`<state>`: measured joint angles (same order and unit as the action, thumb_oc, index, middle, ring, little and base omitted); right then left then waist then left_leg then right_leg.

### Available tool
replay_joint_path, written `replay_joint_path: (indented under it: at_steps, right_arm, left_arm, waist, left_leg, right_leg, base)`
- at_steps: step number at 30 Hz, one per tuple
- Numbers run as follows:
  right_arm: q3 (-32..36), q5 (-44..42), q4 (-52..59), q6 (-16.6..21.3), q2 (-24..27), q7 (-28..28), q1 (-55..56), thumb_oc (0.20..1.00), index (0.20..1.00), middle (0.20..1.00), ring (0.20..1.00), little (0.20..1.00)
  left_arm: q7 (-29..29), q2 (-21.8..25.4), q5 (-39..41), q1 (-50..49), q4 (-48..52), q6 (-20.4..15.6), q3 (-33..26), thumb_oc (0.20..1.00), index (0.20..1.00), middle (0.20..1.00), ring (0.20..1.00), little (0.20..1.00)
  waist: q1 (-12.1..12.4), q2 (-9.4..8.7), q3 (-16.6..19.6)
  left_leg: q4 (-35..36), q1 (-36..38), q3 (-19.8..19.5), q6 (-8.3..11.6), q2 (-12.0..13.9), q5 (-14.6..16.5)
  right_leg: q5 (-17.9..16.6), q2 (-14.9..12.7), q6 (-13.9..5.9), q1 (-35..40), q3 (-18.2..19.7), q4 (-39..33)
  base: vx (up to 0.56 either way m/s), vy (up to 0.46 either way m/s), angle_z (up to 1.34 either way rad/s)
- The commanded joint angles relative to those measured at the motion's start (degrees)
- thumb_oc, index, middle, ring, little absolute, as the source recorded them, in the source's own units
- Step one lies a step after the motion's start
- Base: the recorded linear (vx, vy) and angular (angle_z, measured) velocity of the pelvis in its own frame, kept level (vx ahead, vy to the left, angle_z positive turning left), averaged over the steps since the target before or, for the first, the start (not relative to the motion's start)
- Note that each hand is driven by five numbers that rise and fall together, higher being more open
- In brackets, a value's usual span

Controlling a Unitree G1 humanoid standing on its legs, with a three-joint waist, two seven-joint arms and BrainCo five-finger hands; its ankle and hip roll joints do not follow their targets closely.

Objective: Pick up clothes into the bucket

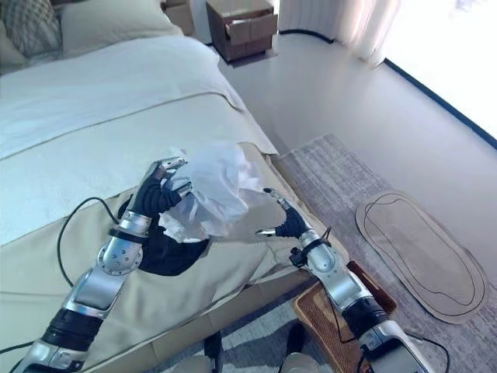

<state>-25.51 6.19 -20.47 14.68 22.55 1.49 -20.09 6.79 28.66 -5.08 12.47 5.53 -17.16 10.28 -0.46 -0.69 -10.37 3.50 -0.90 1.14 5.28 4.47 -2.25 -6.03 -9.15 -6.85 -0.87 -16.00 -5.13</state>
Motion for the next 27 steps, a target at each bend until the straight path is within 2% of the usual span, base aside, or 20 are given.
replay_joint_path:
  at_steps: [1, 3, 8, 10, 15, 19, 21, 22, 23, 27]
  right_arm:
    - [-2.2, -1.3, 1.5, 1.8, -3.0, -1.1, -3.5, 1.000, 1.000, 1.000, 1.000, 1.000]
    - [-3.1, -5.1, 1.2, 1.4, -5.3, -2.0, -4.3, 1.000, 1.000, 1.000, 1.000, 1.000]
    - [-4.5, -9.8, -0.9, 0.5, -8.7, -2.5, -6.2, 1.000, 1.000, 1.000, 1.000, 1.000]
    - [-4.5, -9.8, -0.9, 0.5, -8.7, -2.5, -6.2, 1.000, 1.000, 1.000, 1.000, 1.000]
    - [-5.2, -15.7, 1.0, 0.4, -10.7, -3.7, -6.7, 1.000, 1.000, 1.000, 1.000, 1.000]
    - [-6.1, -23.7, 1.8, 0.3, -12.5, -5.5, -7.0, 1.000, 1.000, 1.000, 1.000, 1.000]
    - [-6.1, -23.7, 1.7, 0.3, -12.5, -5.5, -7.1, 1.000, 1.000, 1.000, 1.000, 1.000]
    - [-7.6, -24.5, 2.4, 0.4, -12.9, -7.1, -7.8, 0.545, 0.545, 0.545, 0.545, 0.545]
    - [-8.1, -25.0, 2.3, 0.5, -13.0, -7.9, -8.0, 0.200, 0.200, 0.200, 0.200, 0.200]
    - [-9.7, -25.4, 2.7, 0.2, -12.3, -10.4, -8.3, 0.200, 0.200, 0.200, 0.200, 0.200]
  left_arm:
    - [-2.6, -0.4, 9.0, 2.8, 2.7, -3.8, 1.5, 0.200, 0.200, 0.200, 0.200, 0.200]
    - [-4.7, -1.4, 12.9, 2.8, 4.0, -3.5, 3.4, 0.200, 0.200, 0.200, 0.200, 0.200]
    - [-7.7, -2.0, 15.7, 3.4, 5.9, -2.5, 7.1, 0.200, 0.200, 0.200, 0.200, 0.200]
    - [-7.7, -1.9, 15.8, 3.4, 5.9, -2.5, 7.1, 0.200, 0.200, 0.200, 0.200, 0.200]
    - [-8.5, -3.8, 17.6, 4.3, 6.3, -1.7, 10.2, 0.200, 0.200, 0.200, 0.200, 0.200]
    - [-7.8, -5.1, 18.8, 5.7, 5.9, -1.4, 11.8, 0.200, 0.200, 0.200, 0.200, 0.200]
    - [-7.8, -5.1, 18.8, 5.8, 5.9, -1.4, 11.9, 0.200, 0.200, 0.200, 0.200, 0.200]
    - [-8.2, -5.6, 19.6, 6.5, 6.1, -1.2, 12.7, 0.200, 0.200, 0.200, 0.200, 0.200]
    - [-8.3, -5.8, 19.7, 6.8, 5.9, -1.3, 13.0, 0.200, 0.200, 0.200, 0.200, 0.200]
    - [-8.7, -5.6, 19.4, 7.5, 6.0, -1.5, 12.9, 0.200, 0.200, 0.200, 0.200, 0.200]
  waist:
    - [1.1, -1.41, 3.6]
    - [1.2, -1.17, 4.1]
    - [1.5, -0.97, 4.8]
    - [1.5, -0.99, 4.7]
    - [1.3, -0.85, 5.2]
    - [1.2, -0.91, 5.1]
    - [1.2, -0.92, 5.1]
    - [1.3, -0.94, 5.0]
    - [1.3, -0.97, 5.1]
    - [1.5, -1.07, 5.3]
  left_leg:
    - [0.6, 0.3, 3.0, -1.04, 0.0, -0.1]
    - [0.7, 1.3, 2.9, -1.14, 0.0, 0.2]
    - [0.7, 2.4, 3.1, -1.31, 0.0, 0.6]
    - [0.7, 2.5, 3.1, -1.31, 0.0, 0.6]
    - [0.6, 2.9, 3.1, -1.47, 0.0, 0.8]
    - [0.4, 2.9, 3.1, -1.54, -0.1, 0.9]
    - [0.4, 2.9, 3.1, -1.54, -0.1, 0.9]
    - [0.4, 2.8, 3.1, -1.51, -0.1, 0.9]
    - [0.3, 2.9, 3.1, -1.49, -0.1, 1.0]
    - [0.3, 3.0, 2.9, -1.41, 0.0, 1.1]
  right_leg:
    - [1.3, -2.8, -2.67, 1.0, 1.6, 1.6]
    - [1.5, -2.8, -2.60, 1.9, 1.7, 1.6]
    - [1.7, -2.8, -2.60, 2.9, 1.7, 1.6]
    - [1.7, -2.8, -2.61, 2.9, 1.7, 1.5]
    - [1.9, -2.9, -2.56, 3.3, 1.7, 1.6]
    - [2.0, -2.8, -2.49, 3.1, 1.8, 1.9]
    - [2.0, -2.8, -2.49, 3.1, 1.8, 1.9]
    - [2.1, -2.8, -2.47, 3.2, 1.8, 1.9]
    - [2.2, -2.8, -2.48, 3.3, 1.8, 1.9]
    - [2.4, -2.9, -2.51, 3.7, 1.5, 1.9]
  base:
    - [0.05, -0.004, 0.00]
    - [0.05, 0.004, 0.00]
    - [0.04, -0.001, -0.02]
    - [0.00, 0.000, 0.00]
    - [0.01, -0.001, 0.00]
    - [0.00, 0.000, 0.00]
    - [0.00, 0.000, 0.00]
    - [0.00, 0.000, 0.00]
    - [0.00, 0.000, 0.00]
    - [0.01, -0.002, 0.00]
